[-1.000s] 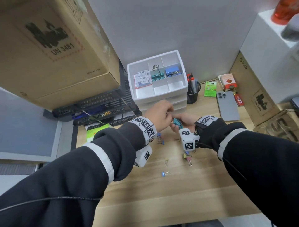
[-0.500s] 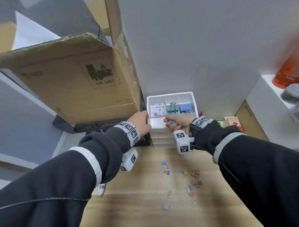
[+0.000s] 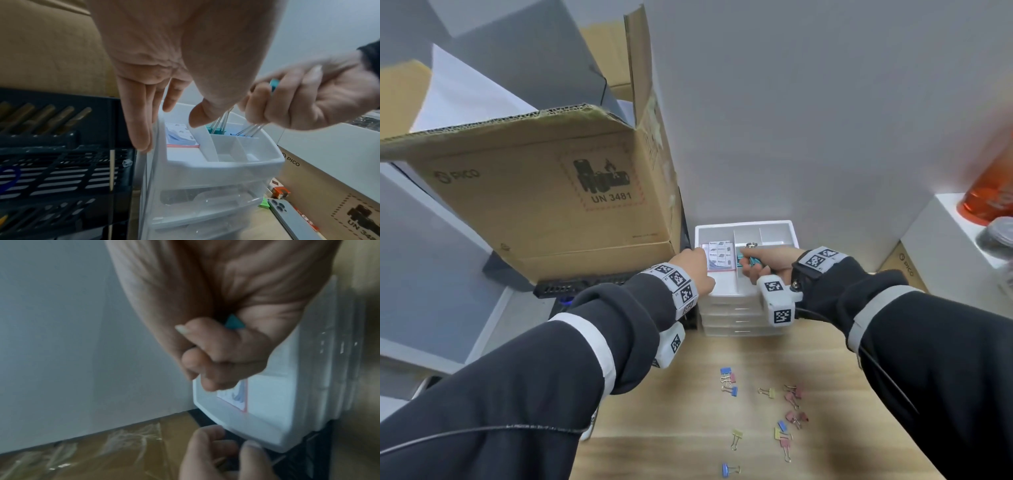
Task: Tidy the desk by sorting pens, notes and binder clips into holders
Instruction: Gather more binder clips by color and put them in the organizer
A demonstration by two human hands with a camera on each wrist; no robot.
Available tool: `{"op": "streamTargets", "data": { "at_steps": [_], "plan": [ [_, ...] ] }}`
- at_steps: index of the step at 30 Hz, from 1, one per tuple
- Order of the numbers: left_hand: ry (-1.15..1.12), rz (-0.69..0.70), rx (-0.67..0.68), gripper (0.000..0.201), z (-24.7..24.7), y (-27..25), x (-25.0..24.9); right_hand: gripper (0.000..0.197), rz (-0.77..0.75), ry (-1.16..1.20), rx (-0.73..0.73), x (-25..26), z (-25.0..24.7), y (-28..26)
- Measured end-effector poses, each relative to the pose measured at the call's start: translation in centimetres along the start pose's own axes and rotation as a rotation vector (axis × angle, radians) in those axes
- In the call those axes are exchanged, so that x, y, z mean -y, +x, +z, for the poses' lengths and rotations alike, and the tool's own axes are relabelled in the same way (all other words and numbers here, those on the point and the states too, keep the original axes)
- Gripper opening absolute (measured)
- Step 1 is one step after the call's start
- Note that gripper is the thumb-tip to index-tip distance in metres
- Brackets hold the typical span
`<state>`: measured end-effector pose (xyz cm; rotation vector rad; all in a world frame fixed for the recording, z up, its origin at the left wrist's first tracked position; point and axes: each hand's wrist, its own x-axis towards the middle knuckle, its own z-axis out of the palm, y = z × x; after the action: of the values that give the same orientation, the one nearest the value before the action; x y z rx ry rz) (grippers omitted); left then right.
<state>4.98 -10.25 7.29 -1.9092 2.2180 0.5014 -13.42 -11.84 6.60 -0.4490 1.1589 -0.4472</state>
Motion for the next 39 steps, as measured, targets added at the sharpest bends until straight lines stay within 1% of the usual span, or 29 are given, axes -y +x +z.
{"op": "streamTargets", "data": {
  "at_steps": [2, 5, 8, 12, 15, 18, 21, 24, 27, 29, 31, 32, 34, 36, 37, 38, 39],
  "plan": [
    [-0.012, -0.028, 0.011, 0.019, -0.3, 0.4, -0.3, 0.043, -0.039, 0.036, 0.063, 1.8, 0.2, -1.3],
    [-0.028, -0.049, 0.042, 0.02, -0.6, 0.9, -0.6, 0.04, -0.039, 0.159, 0.056, 5.1, -0.6, -2.0],
    [-0.042, -0.057, 0.052, 0.023, -0.7, 1.4, -0.7, 0.039, -0.09, 0.158, -0.013, 7.5, -1.5, -1.8],
    [-0.042, -0.06, 0.067, 0.015, -0.8, 2.1, -0.8, 0.034, -0.149, 0.143, -0.161, 8.8, -2.1, -0.4],
    [-0.043, -0.046, 0.061, 0.015, -0.6, 2.7, -0.9, 0.031, -0.16, 0.025, -0.231, 8.7, -2.4, 1.8],
    [-0.011, -0.037, 0.031, 0.009, -0.6, 3.2, -1.1, 0.015, -0.115, -0.14, -0.258, 8.3, -2.7, 3.7],
    [0.054, -0.026, -0.008, 0.014, -0.8, 3.4, -1.3, 0.006, -0.171, -0.286, -0.264, 8.0, -2.8, 4.7],
    [0.082, -0.016, -0.016, 0.018, -0.9, 3.7, -1.4, 0.006, -0.225, -0.468, -0.364, 8.0, -2.5, 5.4],
    [0.096, 0.007, -0.017, 0.022, -1.1, 3.8, -1.4, 0.009, -0.227, -0.626, -0.471, 7.9, -1.6, 6.0],
    [0.122, 0.024, -0.021, 0.023, -1.1, 3.7, -1.4, 0.008, -0.252, -0.689, -0.492, 7.8, -1.4, 6.2],
    [0.147, 0.038, -0.022, 0.023, -1.1, 3.6, -1.4, 0.011, -0.315, -0.708, -0.463, 7.5, -1.7, 5.8],
    [0.152, 0.044, -0.023, 0.023, -1.1, 3.5, -1.4, 0.012, -0.317, -0.722, -0.461, 7.4, -1.6, 5.5],
    [0.151, 0.053, -0.023, 0.023, -1.1, 3.5, -1.3, 0.011, -0.241, -0.826, -0.518, 7.4, -1.1, 5.7],
    [0.142, 0.056, -0.02, 0.021, -1.0, 3.4, -1.2, 0.018, -0.152, -1.018, -0.613, 7.5, -0.3, 5.9],
    [0.138, 0.056, -0.018, 0.02, -1.0, 3.4, -1.1, 0.021, -0.134, -1.065, -0.635, 7.6, -0.3, 6.3],
    [0.133, 0.057, -0.017, 0.018, -1.0, 3.4, -1.1, 0.02, -0.105, -1.082, -0.626, 7.7, -0.5, 6.4],
    [0.126, 0.06, -0.014, 0.017, -1.0, 3.4, -1.1, 0.016, -0.107, -1.049, -0.608, 7.7, -0.5, 6.5]
  ]
}}
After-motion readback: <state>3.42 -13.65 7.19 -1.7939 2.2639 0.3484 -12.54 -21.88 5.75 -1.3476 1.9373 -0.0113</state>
